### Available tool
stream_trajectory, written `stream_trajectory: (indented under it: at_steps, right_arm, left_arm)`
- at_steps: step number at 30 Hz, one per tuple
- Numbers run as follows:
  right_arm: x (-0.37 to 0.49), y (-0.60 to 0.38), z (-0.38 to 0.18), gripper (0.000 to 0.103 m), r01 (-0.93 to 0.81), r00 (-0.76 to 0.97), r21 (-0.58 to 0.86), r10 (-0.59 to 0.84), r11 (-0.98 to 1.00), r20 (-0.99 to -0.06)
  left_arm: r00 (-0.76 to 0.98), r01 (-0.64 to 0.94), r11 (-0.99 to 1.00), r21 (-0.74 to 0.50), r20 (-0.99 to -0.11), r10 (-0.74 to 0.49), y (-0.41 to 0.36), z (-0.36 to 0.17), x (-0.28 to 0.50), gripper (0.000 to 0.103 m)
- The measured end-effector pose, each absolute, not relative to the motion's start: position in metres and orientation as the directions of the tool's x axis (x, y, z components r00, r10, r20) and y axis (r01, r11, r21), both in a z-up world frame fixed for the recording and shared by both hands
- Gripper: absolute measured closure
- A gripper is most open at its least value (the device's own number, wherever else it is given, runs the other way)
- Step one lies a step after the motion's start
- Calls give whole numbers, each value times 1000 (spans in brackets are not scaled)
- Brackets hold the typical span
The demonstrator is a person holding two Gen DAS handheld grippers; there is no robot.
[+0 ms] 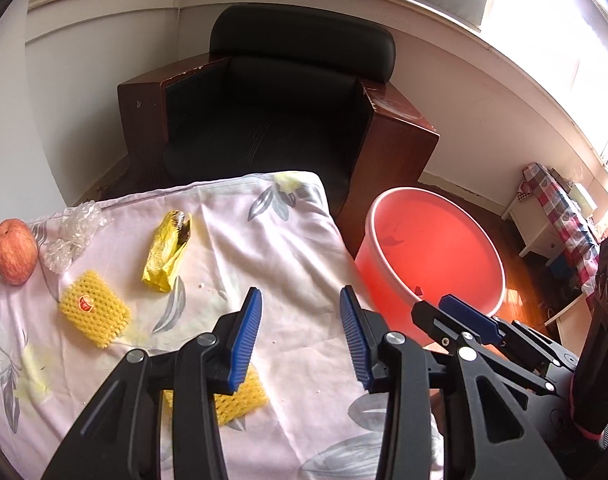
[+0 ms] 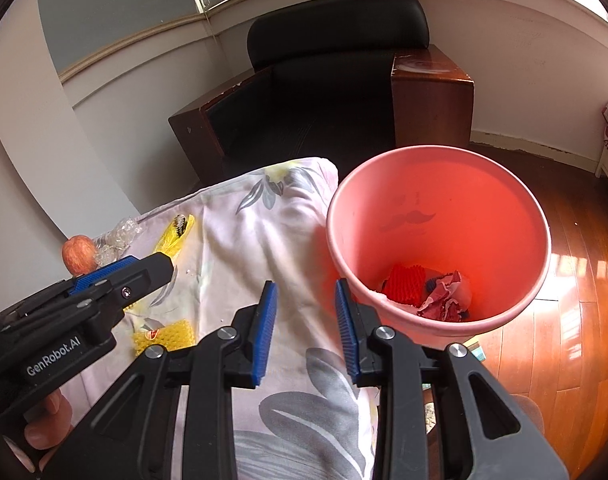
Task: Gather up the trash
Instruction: 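Move both open grippers back over the table, then grasp the clear plastic bag with the left gripper while the right gripper grasps the yellow wrapper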
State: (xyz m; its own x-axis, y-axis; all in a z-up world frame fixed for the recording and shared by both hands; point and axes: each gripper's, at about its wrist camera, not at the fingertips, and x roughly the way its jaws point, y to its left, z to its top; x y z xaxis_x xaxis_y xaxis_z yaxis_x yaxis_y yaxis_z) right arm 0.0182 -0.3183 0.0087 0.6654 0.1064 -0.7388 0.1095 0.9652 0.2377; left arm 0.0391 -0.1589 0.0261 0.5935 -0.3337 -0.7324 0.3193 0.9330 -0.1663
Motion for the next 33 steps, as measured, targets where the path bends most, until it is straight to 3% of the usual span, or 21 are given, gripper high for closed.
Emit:
stream_trajectory:
  at_steps: [33]
  right_arm:
    - [81, -193, -11, 73, -101, 560, 278, 285, 955, -778]
  left_arm:
    - [593, 2, 989, -148, -796, -120, 1, -19, 80, 63]
